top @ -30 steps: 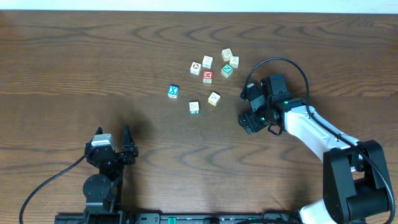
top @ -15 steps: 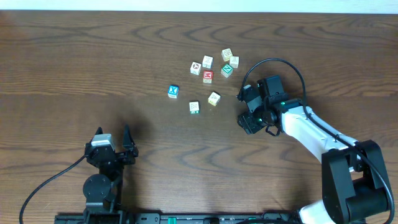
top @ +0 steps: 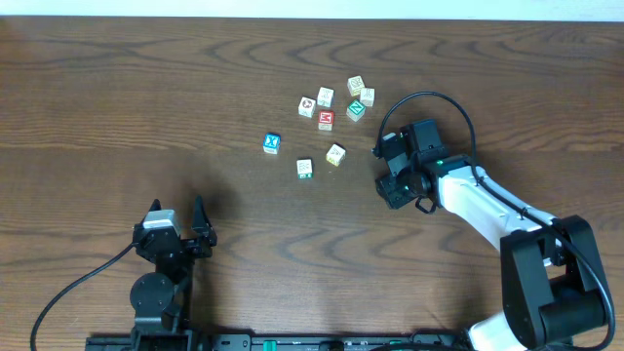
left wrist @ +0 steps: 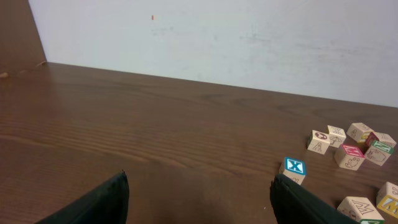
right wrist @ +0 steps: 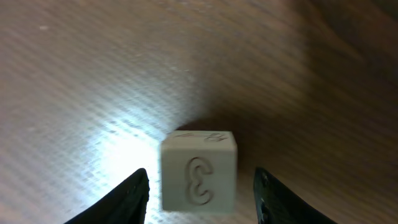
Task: Lift 4 blocks
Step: 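Close the right gripper on the 3 block and lift it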
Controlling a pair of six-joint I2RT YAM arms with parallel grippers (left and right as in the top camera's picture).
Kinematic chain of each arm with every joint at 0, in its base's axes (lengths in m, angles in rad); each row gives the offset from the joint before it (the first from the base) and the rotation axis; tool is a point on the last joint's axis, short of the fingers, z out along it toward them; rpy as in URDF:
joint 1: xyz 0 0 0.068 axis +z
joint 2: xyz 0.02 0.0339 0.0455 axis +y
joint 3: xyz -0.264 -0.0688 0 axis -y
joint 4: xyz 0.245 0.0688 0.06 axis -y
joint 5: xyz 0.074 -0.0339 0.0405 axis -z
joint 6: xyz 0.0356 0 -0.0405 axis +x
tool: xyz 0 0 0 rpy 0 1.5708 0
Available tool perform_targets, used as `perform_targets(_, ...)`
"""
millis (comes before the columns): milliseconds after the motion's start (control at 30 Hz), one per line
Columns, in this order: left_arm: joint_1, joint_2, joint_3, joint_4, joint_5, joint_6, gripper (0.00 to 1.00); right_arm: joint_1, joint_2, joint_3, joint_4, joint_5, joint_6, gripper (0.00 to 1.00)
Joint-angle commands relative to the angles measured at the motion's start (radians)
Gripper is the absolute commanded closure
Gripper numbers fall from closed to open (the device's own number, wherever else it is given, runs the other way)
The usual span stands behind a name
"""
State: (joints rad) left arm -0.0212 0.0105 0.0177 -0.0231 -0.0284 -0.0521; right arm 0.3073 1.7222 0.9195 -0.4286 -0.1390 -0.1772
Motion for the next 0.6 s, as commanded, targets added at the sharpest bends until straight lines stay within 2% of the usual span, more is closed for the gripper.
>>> perform_targets(0, 0.005, -0.005, -0.014, -0.048, -0.013, -0.002, 0.27, 0.01, 0.026, 0.015, 0.011, 0.053, 0.035, 0.49)
perform_targets(200, 0.005, -0.005, -0.014, -0.048, -0.013, -0.002, 0.27, 0.01, 0.045, 0.015, 0.048, 0.09, 0.101, 0.6)
perform_targets(567, 0.005, -0.005, -0.014, -0.048, -0.013, -0.002, 0.27, 0.011, 0.045, 0.015, 0.073, 0.09, 0.185, 0.71)
